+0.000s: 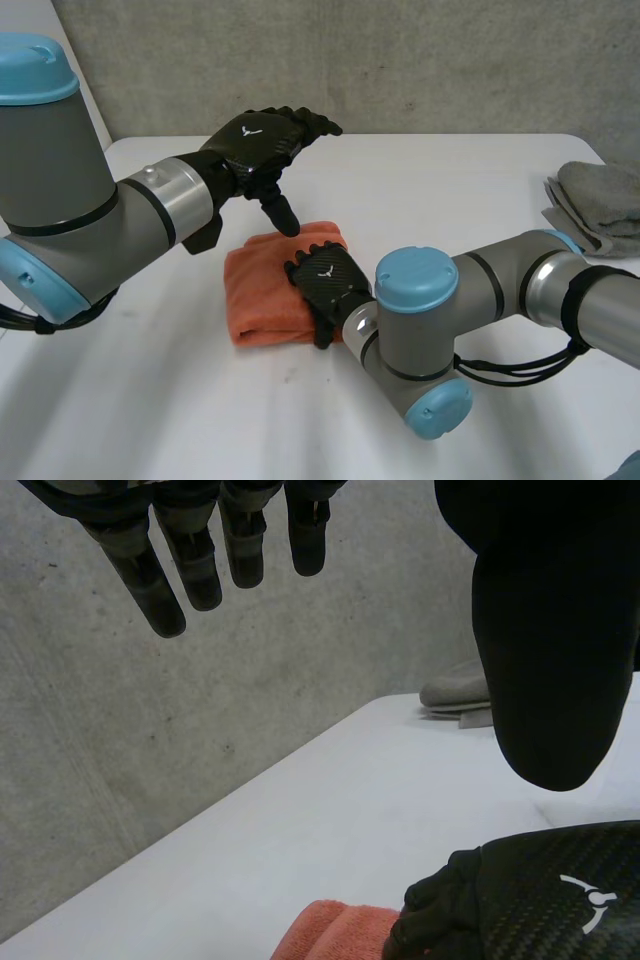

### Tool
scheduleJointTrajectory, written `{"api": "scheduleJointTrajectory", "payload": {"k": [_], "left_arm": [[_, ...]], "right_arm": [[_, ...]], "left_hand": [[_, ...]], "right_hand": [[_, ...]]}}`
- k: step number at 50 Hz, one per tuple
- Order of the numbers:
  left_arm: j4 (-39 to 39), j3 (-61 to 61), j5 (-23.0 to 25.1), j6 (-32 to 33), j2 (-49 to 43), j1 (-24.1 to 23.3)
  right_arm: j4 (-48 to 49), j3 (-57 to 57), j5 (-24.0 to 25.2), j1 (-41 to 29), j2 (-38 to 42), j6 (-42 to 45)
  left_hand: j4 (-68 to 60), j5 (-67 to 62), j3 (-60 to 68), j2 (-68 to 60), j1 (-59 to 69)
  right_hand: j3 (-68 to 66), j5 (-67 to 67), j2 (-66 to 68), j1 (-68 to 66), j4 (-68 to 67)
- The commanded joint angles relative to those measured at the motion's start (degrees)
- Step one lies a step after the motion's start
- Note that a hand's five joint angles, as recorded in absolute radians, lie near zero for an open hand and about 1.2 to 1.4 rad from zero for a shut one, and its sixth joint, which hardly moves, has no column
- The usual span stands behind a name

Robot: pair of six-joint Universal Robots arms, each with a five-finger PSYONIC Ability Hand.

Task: Fold the laundry.

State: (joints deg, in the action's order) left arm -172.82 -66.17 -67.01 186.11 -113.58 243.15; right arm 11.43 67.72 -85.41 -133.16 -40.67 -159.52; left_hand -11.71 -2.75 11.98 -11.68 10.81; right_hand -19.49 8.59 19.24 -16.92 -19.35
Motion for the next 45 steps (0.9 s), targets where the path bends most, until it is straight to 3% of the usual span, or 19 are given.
{"api": "scheduleJointTrajectory", "payload": {"k": [1,24,45], "left_arm": [[-0.1,-0.4,0.1,0.0,0.1,0.0],[-0.1,-1.0,-0.1,-0.1,0.7,0.2],[-0.3,-1.8,-0.2,-0.1,0.8,0.3]], "right_arm": [[2.2,-0.8,0.2,0.0,0.9,0.7],[2.0,-3.5,0.6,1.6,1.6,1.8],[1.8,14.0,8.3,20.8,-12.1,8.3]], "left_hand": [[0.1,1.2,-0.4,0.1,0.7],[0.0,1.0,-0.3,0.0,0.9],[-0.2,0.9,-0.1,-0.2,1.1]], "right_hand": [[-7.4,8.3,7.7,-10.0,-7.5],[-59.5,60.4,59.8,-62.1,-59.7],[-60.5,61.4,60.8,-63.1,-60.6]]}}
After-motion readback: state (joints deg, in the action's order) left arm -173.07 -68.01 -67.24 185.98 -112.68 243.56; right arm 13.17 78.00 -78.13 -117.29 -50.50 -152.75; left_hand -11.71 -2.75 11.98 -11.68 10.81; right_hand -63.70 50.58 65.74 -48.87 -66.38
